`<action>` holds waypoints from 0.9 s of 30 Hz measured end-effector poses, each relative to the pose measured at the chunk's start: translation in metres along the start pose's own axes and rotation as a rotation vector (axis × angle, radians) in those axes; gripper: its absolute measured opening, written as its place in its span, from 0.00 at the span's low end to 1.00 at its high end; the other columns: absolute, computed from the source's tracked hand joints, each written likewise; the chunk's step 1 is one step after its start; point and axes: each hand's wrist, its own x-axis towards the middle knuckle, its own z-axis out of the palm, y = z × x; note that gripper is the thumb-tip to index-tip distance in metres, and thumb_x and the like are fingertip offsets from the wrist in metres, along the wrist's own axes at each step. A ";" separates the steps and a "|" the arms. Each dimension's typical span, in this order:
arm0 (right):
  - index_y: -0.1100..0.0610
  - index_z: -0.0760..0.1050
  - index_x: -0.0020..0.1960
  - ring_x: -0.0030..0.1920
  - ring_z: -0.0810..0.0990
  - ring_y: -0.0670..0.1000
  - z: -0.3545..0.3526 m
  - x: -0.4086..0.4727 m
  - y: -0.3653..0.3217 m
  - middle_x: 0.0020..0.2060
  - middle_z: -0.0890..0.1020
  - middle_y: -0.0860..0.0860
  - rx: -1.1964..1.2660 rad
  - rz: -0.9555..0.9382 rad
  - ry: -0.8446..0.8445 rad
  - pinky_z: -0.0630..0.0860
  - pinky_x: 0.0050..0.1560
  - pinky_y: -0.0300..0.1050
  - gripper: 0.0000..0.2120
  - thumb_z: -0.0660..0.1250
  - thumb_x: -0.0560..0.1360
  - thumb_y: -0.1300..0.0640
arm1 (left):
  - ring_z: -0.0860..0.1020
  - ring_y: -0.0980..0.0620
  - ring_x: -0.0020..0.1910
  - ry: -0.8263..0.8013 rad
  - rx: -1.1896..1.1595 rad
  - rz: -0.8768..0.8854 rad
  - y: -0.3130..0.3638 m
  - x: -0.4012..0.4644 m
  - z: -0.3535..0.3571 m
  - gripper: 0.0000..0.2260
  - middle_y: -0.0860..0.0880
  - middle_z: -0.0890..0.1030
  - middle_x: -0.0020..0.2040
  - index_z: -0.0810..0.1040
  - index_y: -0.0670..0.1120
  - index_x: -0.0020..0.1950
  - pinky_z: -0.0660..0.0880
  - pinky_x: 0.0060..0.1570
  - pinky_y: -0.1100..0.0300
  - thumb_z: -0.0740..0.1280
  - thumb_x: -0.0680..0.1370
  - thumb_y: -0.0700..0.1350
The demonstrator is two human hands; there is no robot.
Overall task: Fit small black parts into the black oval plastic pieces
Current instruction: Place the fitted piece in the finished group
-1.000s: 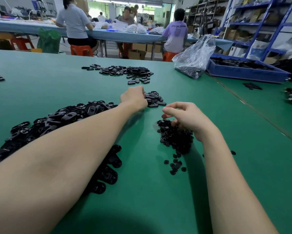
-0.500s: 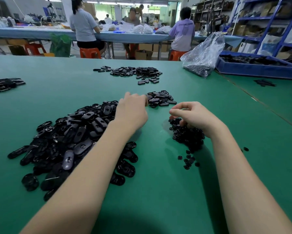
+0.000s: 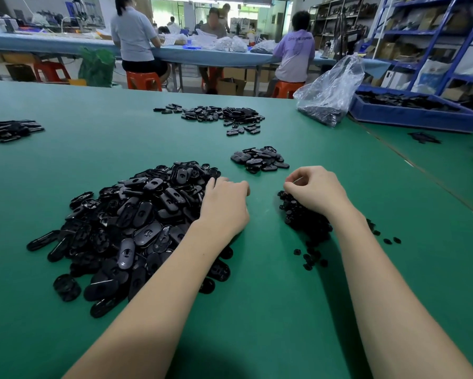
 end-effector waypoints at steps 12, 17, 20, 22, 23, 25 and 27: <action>0.40 0.84 0.43 0.50 0.82 0.48 -0.004 -0.006 -0.007 0.45 0.86 0.39 -0.308 -0.011 -0.108 0.72 0.46 0.41 0.03 0.75 0.70 0.44 | 0.80 0.47 0.49 0.149 -0.341 -0.023 0.002 -0.008 -0.006 0.09 0.53 0.83 0.50 0.78 0.54 0.57 0.74 0.46 0.55 0.63 0.80 0.43; 0.42 0.84 0.43 0.52 0.82 0.48 0.002 -0.008 -0.005 0.45 0.85 0.39 -0.330 -0.010 -0.088 0.72 0.46 0.41 0.02 0.74 0.71 0.45 | 0.83 0.48 0.35 0.099 -0.899 -0.190 0.001 -0.005 -0.009 0.12 0.54 0.80 0.42 0.81 0.53 0.55 0.83 0.43 0.56 0.64 0.79 0.39; 0.41 0.84 0.41 0.49 0.83 0.46 0.000 -0.008 -0.006 0.41 0.85 0.37 -0.214 -0.018 -0.095 0.73 0.46 0.41 0.01 0.74 0.71 0.46 | 0.83 0.54 0.36 -0.020 -1.308 -0.322 0.002 -0.004 -0.010 0.13 0.49 0.77 0.42 0.83 0.50 0.55 0.84 0.43 0.56 0.63 0.81 0.35; 0.42 0.85 0.40 0.45 0.83 0.41 -0.003 -0.007 -0.006 0.37 0.85 0.37 -0.008 -0.036 -0.072 0.76 0.47 0.41 0.02 0.76 0.71 0.47 | 0.83 0.54 0.38 -0.043 -1.456 -0.368 0.004 -0.003 -0.011 0.11 0.47 0.78 0.43 0.83 0.46 0.53 0.82 0.40 0.62 0.65 0.80 0.33; 0.43 0.86 0.40 0.43 0.83 0.39 -0.004 -0.007 -0.007 0.36 0.86 0.38 0.122 -0.051 -0.071 0.76 0.47 0.40 0.01 0.76 0.71 0.48 | 0.83 0.54 0.37 -0.041 -1.512 -0.389 0.004 -0.003 -0.011 0.10 0.46 0.80 0.42 0.83 0.45 0.52 0.81 0.39 0.63 0.65 0.80 0.32; 0.47 0.87 0.43 0.42 0.83 0.37 -0.006 -0.009 -0.011 0.37 0.87 0.42 0.345 -0.081 -0.130 0.75 0.48 0.37 0.02 0.77 0.73 0.49 | 0.84 0.56 0.34 -0.036 -1.590 -0.412 0.005 -0.002 -0.011 0.09 0.46 0.82 0.41 0.82 0.44 0.51 0.81 0.39 0.64 0.66 0.79 0.31; 0.50 0.87 0.45 0.39 0.82 0.37 -0.003 -0.012 -0.015 0.39 0.88 0.43 0.450 -0.084 -0.189 0.74 0.45 0.32 0.04 0.76 0.75 0.50 | 0.84 0.55 0.36 -0.035 -1.626 -0.407 0.005 -0.001 -0.012 0.08 0.46 0.83 0.41 0.82 0.43 0.51 0.82 0.42 0.63 0.68 0.78 0.31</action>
